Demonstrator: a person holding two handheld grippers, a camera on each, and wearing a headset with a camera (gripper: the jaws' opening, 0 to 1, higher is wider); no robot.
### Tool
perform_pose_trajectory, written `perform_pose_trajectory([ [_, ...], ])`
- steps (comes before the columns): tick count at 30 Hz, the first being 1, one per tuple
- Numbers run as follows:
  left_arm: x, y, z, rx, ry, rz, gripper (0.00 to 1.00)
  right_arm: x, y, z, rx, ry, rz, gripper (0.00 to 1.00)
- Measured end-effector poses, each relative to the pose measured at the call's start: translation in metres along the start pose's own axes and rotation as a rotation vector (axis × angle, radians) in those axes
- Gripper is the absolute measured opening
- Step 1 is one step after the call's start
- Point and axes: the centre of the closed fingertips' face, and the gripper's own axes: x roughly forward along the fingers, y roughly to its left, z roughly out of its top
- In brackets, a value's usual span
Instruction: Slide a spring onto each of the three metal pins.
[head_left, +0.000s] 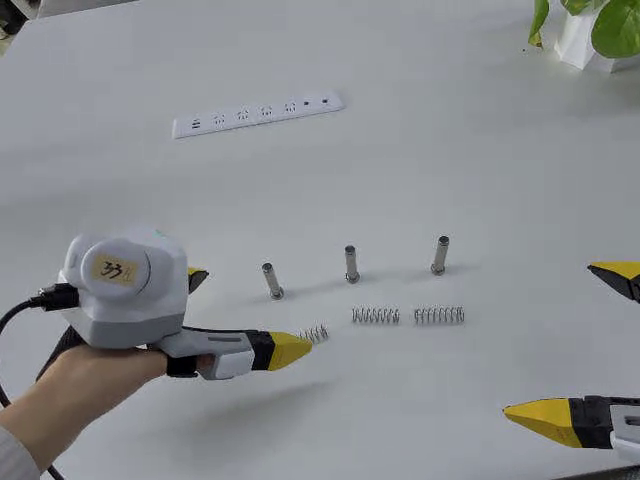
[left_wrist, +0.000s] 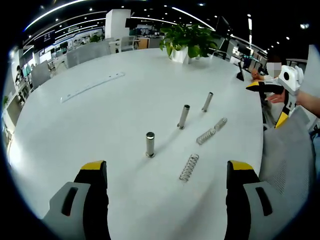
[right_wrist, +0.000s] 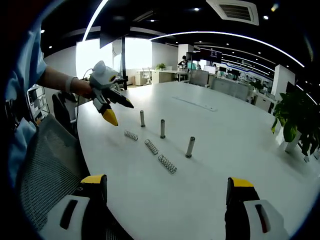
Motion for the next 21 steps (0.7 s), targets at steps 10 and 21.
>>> perform_pose_trajectory([
  [10, -0.009, -0.01, -0.019, -0.019, 0.006, -0.007, 0.97, 0.001, 0.001, 0.001, -0.021, 0.008, 0.013, 0.99],
  [21, -0.022, -0.015, -0.034, -0.056, -0.019, 0.021, 0.96, 0.004, 0.001, 0.004, -0.051, 0.016, 0.025, 0.99],
])
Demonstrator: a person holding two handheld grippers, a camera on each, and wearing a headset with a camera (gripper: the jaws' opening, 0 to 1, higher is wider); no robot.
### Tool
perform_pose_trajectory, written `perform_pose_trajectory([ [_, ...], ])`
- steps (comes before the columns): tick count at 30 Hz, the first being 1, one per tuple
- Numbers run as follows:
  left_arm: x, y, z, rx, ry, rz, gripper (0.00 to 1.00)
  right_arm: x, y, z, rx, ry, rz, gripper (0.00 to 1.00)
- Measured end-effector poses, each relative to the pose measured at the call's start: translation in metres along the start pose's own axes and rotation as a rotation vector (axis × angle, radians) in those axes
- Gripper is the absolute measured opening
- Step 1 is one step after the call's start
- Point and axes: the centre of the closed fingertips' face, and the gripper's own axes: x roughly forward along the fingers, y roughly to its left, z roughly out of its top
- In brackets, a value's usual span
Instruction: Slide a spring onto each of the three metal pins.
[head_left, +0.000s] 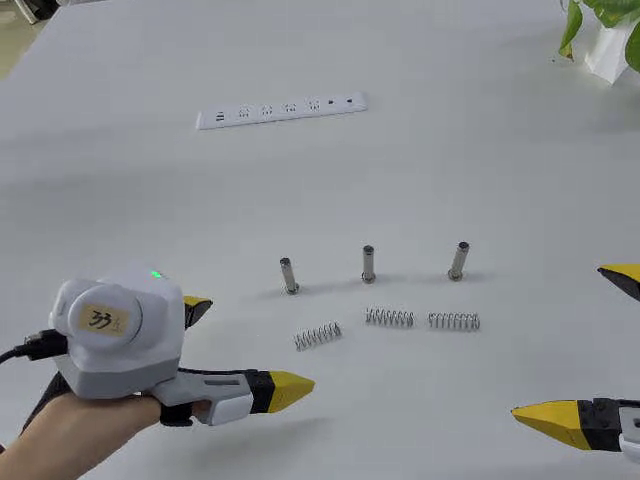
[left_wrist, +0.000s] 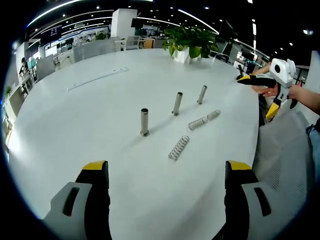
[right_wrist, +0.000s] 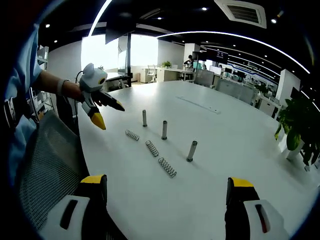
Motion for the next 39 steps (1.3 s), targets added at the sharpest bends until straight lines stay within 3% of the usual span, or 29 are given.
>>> perform_pose_trajectory([
  [12, -0.013, -0.009, -0.011, -0.021, -0.013, 0.015, 0.94, 0.003, 0.003, 0.0, -0.017, 0.009, 0.017, 0.99],
  [22, -0.014, -0.012, -0.005, -0.007, -0.042, 0.023, 0.89, 0.002, 0.001, -0.001, -0.013, 0.009, 0.013, 0.99],
  [39, 0.012, -0.017, 0.005, 0.149, -0.004, -0.03, 0.61, -0.001, -0.002, -0.005, 0.006, 0.013, -0.003, 0.99],
])
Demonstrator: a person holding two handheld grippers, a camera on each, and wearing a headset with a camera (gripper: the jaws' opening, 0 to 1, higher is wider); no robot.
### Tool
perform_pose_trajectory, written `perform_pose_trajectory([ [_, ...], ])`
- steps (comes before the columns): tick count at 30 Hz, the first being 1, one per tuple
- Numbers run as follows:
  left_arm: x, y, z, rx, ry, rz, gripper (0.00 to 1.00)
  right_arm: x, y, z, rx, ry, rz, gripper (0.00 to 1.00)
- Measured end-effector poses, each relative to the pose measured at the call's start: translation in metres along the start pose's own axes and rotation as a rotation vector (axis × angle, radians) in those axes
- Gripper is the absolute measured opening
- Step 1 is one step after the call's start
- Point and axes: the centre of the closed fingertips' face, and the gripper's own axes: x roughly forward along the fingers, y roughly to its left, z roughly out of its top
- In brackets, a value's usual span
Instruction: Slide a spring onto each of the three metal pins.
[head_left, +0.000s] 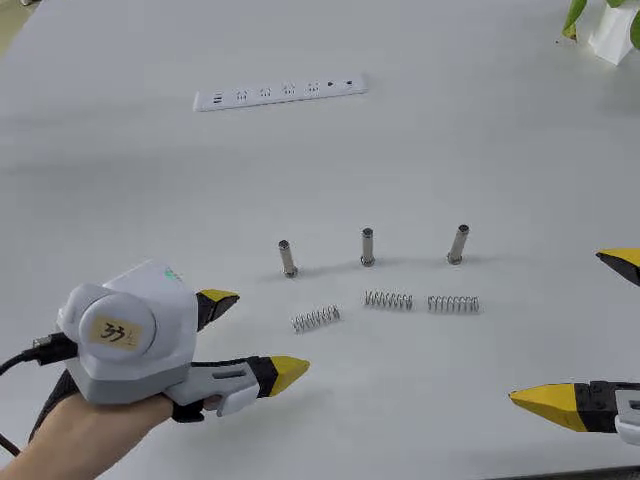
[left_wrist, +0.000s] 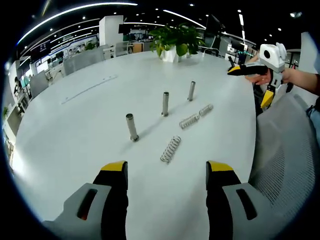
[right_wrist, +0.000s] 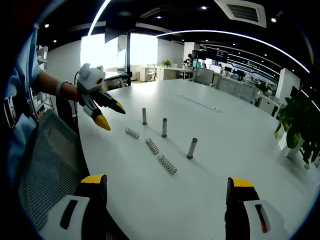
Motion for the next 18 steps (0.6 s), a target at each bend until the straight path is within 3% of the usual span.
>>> perform_pose_trajectory([
  [18, 0.029, -0.001, 0.009, 0.15, 0.113, -0.096, 0.33, -0.01, -0.006, -0.011, 0.044, 0.004, -0.038, 0.99],
])
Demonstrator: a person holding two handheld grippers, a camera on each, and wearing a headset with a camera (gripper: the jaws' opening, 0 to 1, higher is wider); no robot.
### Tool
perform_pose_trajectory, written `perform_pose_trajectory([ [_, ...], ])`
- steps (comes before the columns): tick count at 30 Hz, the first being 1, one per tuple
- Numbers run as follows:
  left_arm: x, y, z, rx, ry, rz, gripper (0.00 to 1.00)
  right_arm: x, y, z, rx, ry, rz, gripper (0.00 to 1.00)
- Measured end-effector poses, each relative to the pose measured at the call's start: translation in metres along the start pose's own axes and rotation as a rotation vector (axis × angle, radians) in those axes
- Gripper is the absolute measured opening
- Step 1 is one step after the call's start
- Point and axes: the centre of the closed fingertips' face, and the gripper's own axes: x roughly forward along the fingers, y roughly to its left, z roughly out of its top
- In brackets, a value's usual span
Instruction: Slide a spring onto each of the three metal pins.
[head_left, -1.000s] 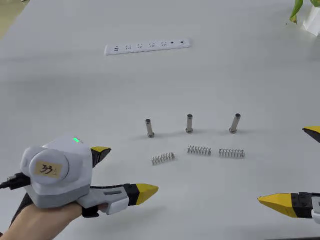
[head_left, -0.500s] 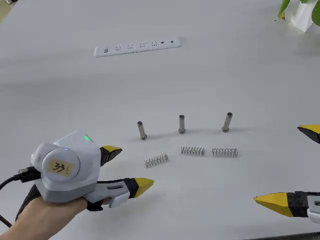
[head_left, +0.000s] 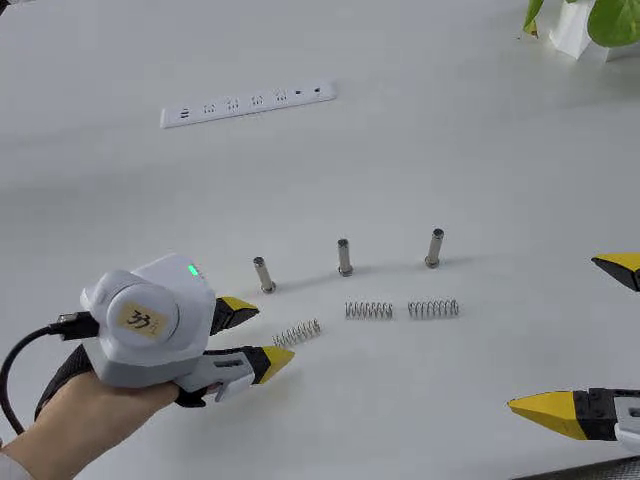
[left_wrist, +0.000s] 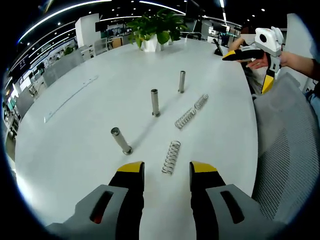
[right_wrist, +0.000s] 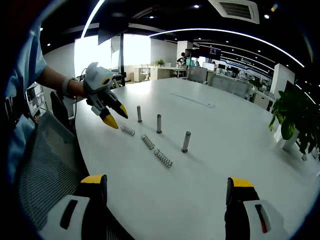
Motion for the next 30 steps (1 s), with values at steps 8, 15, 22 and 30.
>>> perform_pose_trajectory([
  [8, 0.01, -0.001, -0.005, 0.037, 0.054, -0.039, 0.22, -0.004, -0.001, -0.005, 0.014, 0.003, -0.012, 0.99],
  [15, 0.013, -0.002, -0.012, 0.05, 0.09, -0.059, 0.16, -0.004, -0.001, -0.009, 0.026, 0.008, -0.018, 0.99],
  [22, 0.016, -0.001, -0.016, 0.053, 0.104, -0.067, 0.13, -0.004, -0.002, -0.01, 0.032, 0.005, -0.021, 0.99],
  [30, 0.02, -0.001, -0.018, 0.057, 0.115, -0.072, 0.11, -0.004, -0.003, -0.01, 0.033, 0.006, -0.024, 0.99],
])
